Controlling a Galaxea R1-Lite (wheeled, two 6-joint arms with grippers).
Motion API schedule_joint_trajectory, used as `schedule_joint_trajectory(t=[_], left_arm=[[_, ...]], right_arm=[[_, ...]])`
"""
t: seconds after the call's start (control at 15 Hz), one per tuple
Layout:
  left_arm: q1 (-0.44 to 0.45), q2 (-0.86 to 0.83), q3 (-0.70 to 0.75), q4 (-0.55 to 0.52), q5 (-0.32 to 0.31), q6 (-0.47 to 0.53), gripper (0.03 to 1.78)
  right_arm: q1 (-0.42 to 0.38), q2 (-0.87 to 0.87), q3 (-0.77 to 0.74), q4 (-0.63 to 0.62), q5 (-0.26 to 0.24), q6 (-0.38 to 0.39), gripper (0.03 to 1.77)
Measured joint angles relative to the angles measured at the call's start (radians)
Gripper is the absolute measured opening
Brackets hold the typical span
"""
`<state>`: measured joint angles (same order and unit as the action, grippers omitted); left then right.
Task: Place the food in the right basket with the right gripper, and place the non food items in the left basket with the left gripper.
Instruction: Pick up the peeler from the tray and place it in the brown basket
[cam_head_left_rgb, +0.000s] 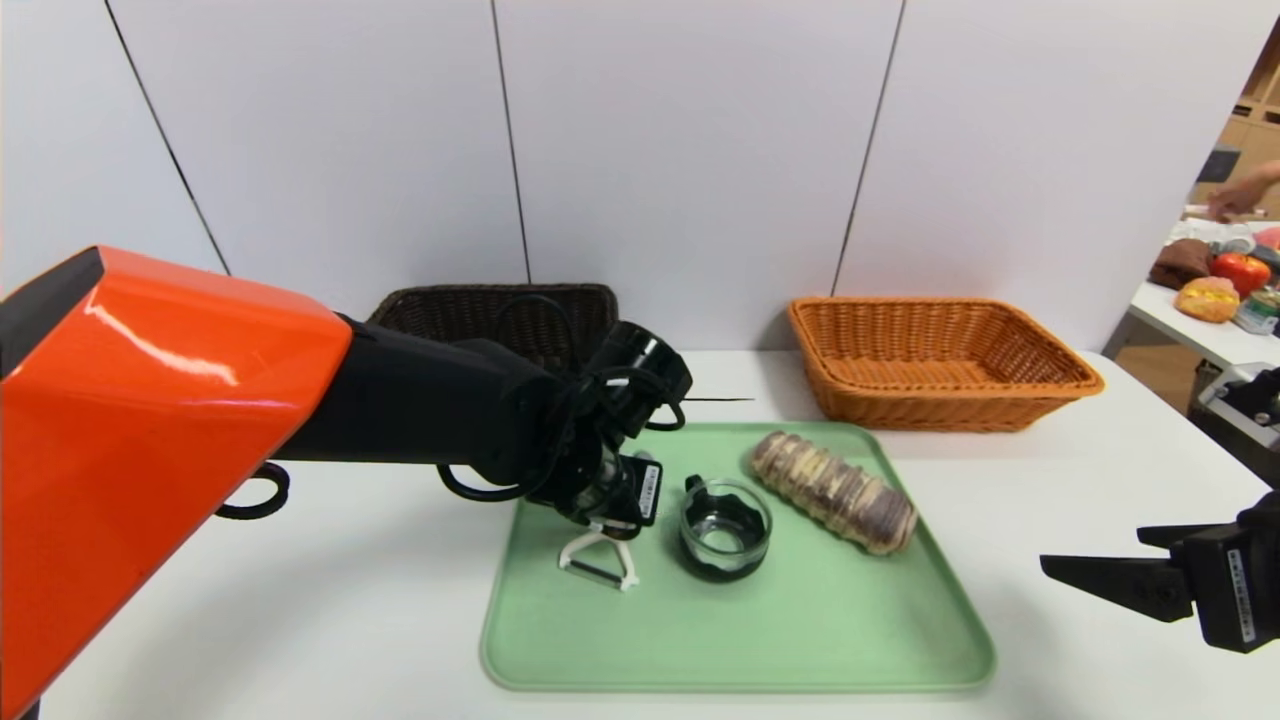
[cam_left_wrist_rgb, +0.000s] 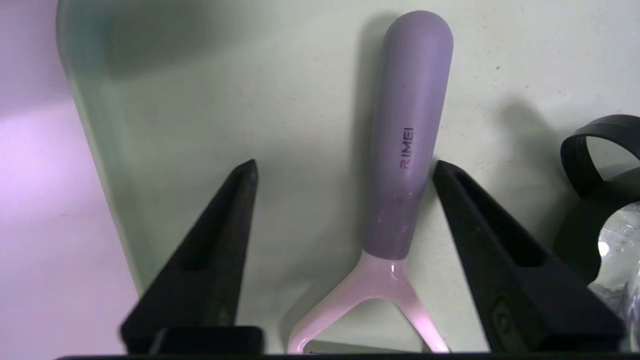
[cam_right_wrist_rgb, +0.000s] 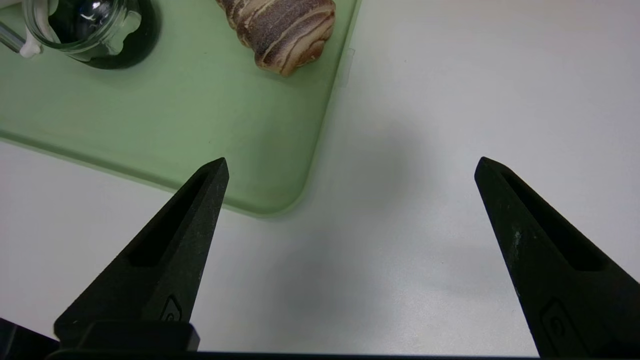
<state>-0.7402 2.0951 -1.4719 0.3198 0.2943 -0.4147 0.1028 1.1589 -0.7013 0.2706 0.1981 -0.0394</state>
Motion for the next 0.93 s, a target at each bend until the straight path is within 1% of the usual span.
schedule_joint_trajectory(t=[0.13,0.27,0.4,0.73,0.93], left_arm=[[-0.002,0.004,0.001,-0.001,0.0,-0.001,0.93],[-0.002,0.006,0.001,0.0,-0.001,0.001,0.77],[-0.002,0.01,0.002,0.0,-0.001,0.0,0.29],[-0.003,-0.006,0.003,0.008,-0.002,0.0,0.29],[-0.006,-0.063,-0.003,0.008,-0.002,0.011,0.29]], right_arm=[[0.0,-0.003,0.0,0.0,0.0,0.0,1.7],[0.0,-0.006,0.0,0.0,0.0,0.0,1.7],[0.0,-0.008,0.001,0.0,0.0,0.0,1.7],[-0.001,-0.016,0.009,0.0,0.0,0.002,1.7],[-0.005,-0.02,0.01,0.0,0.0,0.002,1.7]])
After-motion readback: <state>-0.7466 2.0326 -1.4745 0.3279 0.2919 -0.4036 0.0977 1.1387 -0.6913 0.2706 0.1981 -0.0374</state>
